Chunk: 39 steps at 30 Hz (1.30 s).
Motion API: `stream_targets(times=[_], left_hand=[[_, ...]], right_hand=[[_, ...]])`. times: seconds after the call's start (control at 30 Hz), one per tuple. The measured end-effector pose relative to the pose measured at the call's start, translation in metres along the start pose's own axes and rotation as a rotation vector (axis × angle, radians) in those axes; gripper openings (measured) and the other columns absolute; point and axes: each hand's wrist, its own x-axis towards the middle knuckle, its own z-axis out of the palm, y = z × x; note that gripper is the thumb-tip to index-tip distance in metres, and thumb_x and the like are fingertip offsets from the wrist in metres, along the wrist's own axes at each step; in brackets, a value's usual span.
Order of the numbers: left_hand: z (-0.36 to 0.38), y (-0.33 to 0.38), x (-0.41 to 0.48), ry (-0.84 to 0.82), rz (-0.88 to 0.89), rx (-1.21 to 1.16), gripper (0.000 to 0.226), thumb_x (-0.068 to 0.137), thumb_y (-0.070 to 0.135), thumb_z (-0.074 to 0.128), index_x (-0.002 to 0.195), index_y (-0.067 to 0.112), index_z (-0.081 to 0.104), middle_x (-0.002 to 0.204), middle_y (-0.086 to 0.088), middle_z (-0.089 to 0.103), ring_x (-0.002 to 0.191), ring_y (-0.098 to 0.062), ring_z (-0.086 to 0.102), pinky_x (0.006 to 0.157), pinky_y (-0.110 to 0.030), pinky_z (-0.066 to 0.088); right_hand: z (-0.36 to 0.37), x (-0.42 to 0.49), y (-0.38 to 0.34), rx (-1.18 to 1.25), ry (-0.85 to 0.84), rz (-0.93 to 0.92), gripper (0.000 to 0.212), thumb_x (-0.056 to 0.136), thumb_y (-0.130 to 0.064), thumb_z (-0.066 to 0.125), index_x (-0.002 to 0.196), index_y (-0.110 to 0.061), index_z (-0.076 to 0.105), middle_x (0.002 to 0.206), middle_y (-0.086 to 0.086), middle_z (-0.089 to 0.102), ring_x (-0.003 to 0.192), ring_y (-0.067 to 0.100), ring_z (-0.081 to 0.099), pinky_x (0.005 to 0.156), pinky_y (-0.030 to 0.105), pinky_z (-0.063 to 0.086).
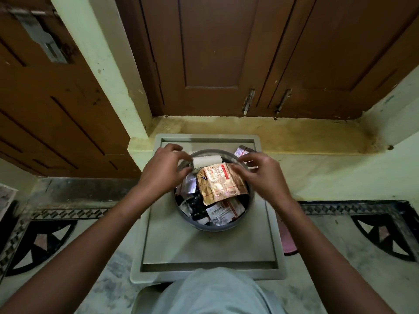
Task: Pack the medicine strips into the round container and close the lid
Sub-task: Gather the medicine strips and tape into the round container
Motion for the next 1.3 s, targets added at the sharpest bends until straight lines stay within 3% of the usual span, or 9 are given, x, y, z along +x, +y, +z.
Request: stream_targets(times=[0.07,0.2,0.33,0.57,0.67,0.77,0.97,1.13,1.3], left_hand=[[-0.002,0.014,0.012,0.065,0.055,-0.071,0.027,0.087,0.030,0.059,0.112,0.022,0.063,0.128,-0.003,0.055,0.117,-0.021,0.048,0.092,-0.036,0.043],[0.009,0.048,0.047,0.045,0.132,-0.163,0.027,0.091,0.026,0.054,0.114,0.017,0.061,0.125,-0.003,0.059,0.110,-0.019,0.055,0.089,-0.031,0.043],[0.031,0.072,0.092,-0.199,0.120,-0.132,0.031,0.095,0.027,0.043,0.121,0.016,0.056,0.128,-0.007,0.058,0.112,-0.024,0.054,0.089,-0.036,0.044],[0.065,0.086,0.130,-0.504,0.015,-0.124,0.032,0.095,0.025,0.044,0.117,0.011,0.061,0.121,-0.010,0.062,0.105,-0.026,0.056,0.088,-0.034,0.043],[0.069,0.083,0.133,-0.462,-0.013,-0.171,0.026,0.091,0.018,0.050,0.109,0.009,0.066,0.116,-0.010,0.065,0.100,-0.025,0.059,0.084,-0.033,0.045],[0.061,0.082,0.130,-0.306,-0.021,-0.350,0.021,0.089,0.012,0.055,0.106,0.008,0.066,0.116,-0.011,0.065,0.098,-0.025,0.062,0.084,-0.033,0.051],[0.005,0.070,0.079,0.098,-0.041,-0.707,0.026,0.081,0.006,0.064,0.105,0.016,0.065,0.100,0.000,0.062,0.085,-0.013,0.061,0.066,-0.023,0.054],[0.007,0.022,0.000,0.031,-0.139,-0.491,0.028,0.079,0.016,0.068,0.106,0.021,0.065,0.097,0.003,0.066,0.080,-0.007,0.061,0.069,-0.022,0.053],[0.034,-0.005,-0.030,0.099,-0.095,-0.123,0.033,0.077,0.034,0.069,0.108,0.024,0.067,0.107,0.000,0.069,0.097,-0.016,0.055,0.083,-0.035,0.049]], right_hand=[[-0.009,0.018,0.015,0.035,0.105,0.075,0.029,0.081,-0.026,0.069,0.107,-0.013,0.065,0.106,0.006,0.068,0.092,0.017,0.064,0.078,0.033,0.054],[-0.009,0.045,0.053,-0.012,0.061,0.295,0.034,0.082,-0.023,0.065,0.113,-0.010,0.061,0.107,0.015,0.069,0.090,0.028,0.066,0.076,0.034,0.052],[0.002,0.055,0.064,0.022,0.080,0.361,0.034,0.080,-0.020,0.062,0.113,-0.012,0.061,0.105,0.017,0.070,0.086,0.033,0.067,0.078,0.045,0.055],[0.010,0.066,0.064,0.153,0.100,0.363,0.027,0.082,-0.015,0.061,0.108,-0.014,0.065,0.104,0.011,0.071,0.086,0.026,0.064,0.070,0.029,0.045],[0.015,0.069,0.063,0.251,0.104,0.367,0.021,0.082,-0.012,0.061,0.102,-0.015,0.066,0.104,0.012,0.070,0.077,0.023,0.061,0.066,0.031,0.047],[0.014,0.069,0.054,0.427,0.192,0.374,0.015,0.081,-0.006,0.064,0.092,-0.016,0.063,0.101,0.011,0.069,0.087,0.026,0.065,0.076,0.041,0.057],[0.002,0.046,0.002,0.707,0.117,0.238,0.022,0.082,0.000,0.062,0.100,-0.012,0.060,0.098,0.007,0.066,0.083,0.016,0.066,0.059,0.020,0.055],[0.024,0.003,-0.018,0.246,-0.192,0.123,0.028,0.084,-0.006,0.062,0.111,-0.014,0.062,0.096,0.000,0.066,0.076,0.011,0.064,0.057,0.022,0.055],[0.046,-0.011,-0.023,-0.162,-0.254,-0.076,0.028,0.082,-0.009,0.065,0.110,-0.015,0.066,0.098,0.008,0.073,0.086,0.018,0.067,0.082,0.034,0.055]])
